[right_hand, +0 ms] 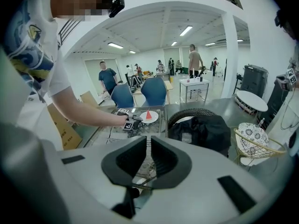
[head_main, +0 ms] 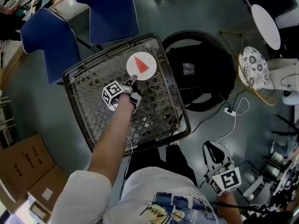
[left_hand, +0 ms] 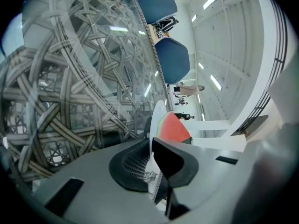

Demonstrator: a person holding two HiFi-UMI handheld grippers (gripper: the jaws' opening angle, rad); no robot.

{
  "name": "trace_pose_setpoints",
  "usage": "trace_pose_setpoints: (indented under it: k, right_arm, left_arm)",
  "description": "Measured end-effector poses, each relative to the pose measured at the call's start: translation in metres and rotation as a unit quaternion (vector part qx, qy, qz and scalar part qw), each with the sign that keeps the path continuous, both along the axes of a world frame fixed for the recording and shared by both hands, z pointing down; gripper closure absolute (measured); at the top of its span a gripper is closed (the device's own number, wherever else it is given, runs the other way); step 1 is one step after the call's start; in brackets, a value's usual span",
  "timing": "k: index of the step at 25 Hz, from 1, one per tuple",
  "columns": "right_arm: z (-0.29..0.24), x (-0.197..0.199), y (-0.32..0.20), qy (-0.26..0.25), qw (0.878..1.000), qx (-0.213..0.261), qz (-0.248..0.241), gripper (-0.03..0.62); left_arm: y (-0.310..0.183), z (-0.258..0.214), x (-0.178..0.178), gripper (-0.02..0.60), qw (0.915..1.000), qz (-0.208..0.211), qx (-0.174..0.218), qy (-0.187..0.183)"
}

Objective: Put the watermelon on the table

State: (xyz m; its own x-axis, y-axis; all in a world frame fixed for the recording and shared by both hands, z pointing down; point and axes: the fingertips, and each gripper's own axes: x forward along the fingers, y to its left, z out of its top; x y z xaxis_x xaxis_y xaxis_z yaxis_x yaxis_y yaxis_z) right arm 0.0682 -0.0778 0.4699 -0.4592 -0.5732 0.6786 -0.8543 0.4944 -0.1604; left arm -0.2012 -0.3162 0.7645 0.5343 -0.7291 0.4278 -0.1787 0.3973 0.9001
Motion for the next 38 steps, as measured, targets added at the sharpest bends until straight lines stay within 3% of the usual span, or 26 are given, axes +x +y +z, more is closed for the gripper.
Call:
trace_pose_setpoints:
  k: [6, 11, 18, 25, 28, 32, 38]
  right_arm:
    - [-0.005, 0.006, 0.007, -0.005, 1.000, 0.006, -0.001, 0.577]
    - [-0.009, 0.015, 0.015, -0.008, 1.000, 0.011, 0.005, 0.577]
    - [-0.011, 0.045, 0.031, -0.011, 1.000, 0.018, 0.019, 0.577]
    - [-0.016, 0.084, 0.048, -0.018, 0.999, 0.027, 0.031, 0.577]
    - [-0.019, 0.101, 0.053, -0.021, 0.999, 0.037, 0.030, 0.577]
    - [-0.021, 0.120, 0.048, -0.036, 0.998, 0.055, 0.010, 0.577]
    - [-0.025, 0.128, 0.054, -0.072, 0.992, 0.077, -0.063, 0.577]
  left_arm:
    - [-0.002, 0.004, -0.001, 0.544, 0.9963, 0.016, -0.053, -0.066]
    - [-0.006, -0.003, 0.000, 0.492, 0.9893, 0.036, -0.060, -0.128]
    - [-0.009, -0.008, 0.008, 0.398, 0.9730, 0.043, -0.073, -0.215]
    - [0.005, -0.013, -0.004, 0.369, 0.9515, 0.020, -0.095, -0.292]
    - [0.024, -0.022, -0.005, 0.368, 0.9453, 0.028, -0.090, -0.312]
    - [0.055, -0.043, 0.002, 0.368, 0.9439, 0.028, -0.075, -0.320]
    - [0.111, -0.106, 0.023, 0.371, 0.9388, 0.054, -0.001, -0.340]
